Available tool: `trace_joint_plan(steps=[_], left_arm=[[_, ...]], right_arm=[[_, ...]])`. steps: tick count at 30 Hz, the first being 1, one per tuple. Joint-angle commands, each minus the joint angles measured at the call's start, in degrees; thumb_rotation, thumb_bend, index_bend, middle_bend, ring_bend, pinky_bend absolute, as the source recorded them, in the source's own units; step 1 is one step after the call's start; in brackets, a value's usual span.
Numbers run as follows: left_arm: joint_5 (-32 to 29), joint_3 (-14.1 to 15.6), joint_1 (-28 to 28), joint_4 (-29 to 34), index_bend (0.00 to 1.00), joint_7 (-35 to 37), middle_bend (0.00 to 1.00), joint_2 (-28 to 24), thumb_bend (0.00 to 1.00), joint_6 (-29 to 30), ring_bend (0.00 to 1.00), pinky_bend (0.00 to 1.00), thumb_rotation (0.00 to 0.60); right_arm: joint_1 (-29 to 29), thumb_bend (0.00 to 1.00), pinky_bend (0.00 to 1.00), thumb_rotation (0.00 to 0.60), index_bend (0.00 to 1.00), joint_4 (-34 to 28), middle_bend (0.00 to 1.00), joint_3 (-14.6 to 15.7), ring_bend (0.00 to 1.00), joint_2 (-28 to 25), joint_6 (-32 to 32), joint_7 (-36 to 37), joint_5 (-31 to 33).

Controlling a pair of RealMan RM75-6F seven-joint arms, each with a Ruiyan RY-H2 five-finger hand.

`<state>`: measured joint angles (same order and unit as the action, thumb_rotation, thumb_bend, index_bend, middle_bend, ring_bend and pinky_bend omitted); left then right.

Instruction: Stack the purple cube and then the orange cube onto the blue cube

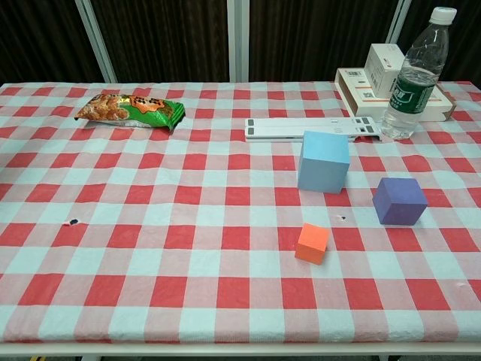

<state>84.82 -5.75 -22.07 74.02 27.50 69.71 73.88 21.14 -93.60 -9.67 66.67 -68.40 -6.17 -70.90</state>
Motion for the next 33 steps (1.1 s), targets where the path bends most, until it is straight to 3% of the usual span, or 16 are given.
trace_joint_plan(steps=[1,19,26,33], left_arm=[[0.2,0.1,-0.1,-0.3,0.24,0.6,0.22,0.1,0.03,-0.2,0.16,0.29,0.6],[1.5,0.3,0.3,0.8,0.24,2.1,0.22,-0.7,0.03,1.2,0.16,0.29,0.6],[1.0,0.4,0.7,-1.5,0.24,2.2,0.22,0.3,0.03,1.4,0.16,0.29,0.6],[1.0,0.7,1.6,-3.2,0.24,4.5,0.22,0.4,0.03,2.1,0.16,0.29,0.6]], right_arm=[[0.1,0.12,0.09,0.6,0.03,0.0,0.23,-0.1,0.03,0.1,0.1,-0.3,0.2],[2.1,0.12,0.09,0.6,0.04,-2.6,0.25,-0.4,0.04,-1.7,2.0,-3.3,-0.9],[3.4,0.12,0.09,0.6,0.06,-7.9,0.3,2.1,0.09,-1.2,5.2,-9.2,0.0],[5.9,0.12,0.09,0.6,0.07,-5.2,0.3,5.2,0.1,3.2,10.1,-13.7,-0.6]])
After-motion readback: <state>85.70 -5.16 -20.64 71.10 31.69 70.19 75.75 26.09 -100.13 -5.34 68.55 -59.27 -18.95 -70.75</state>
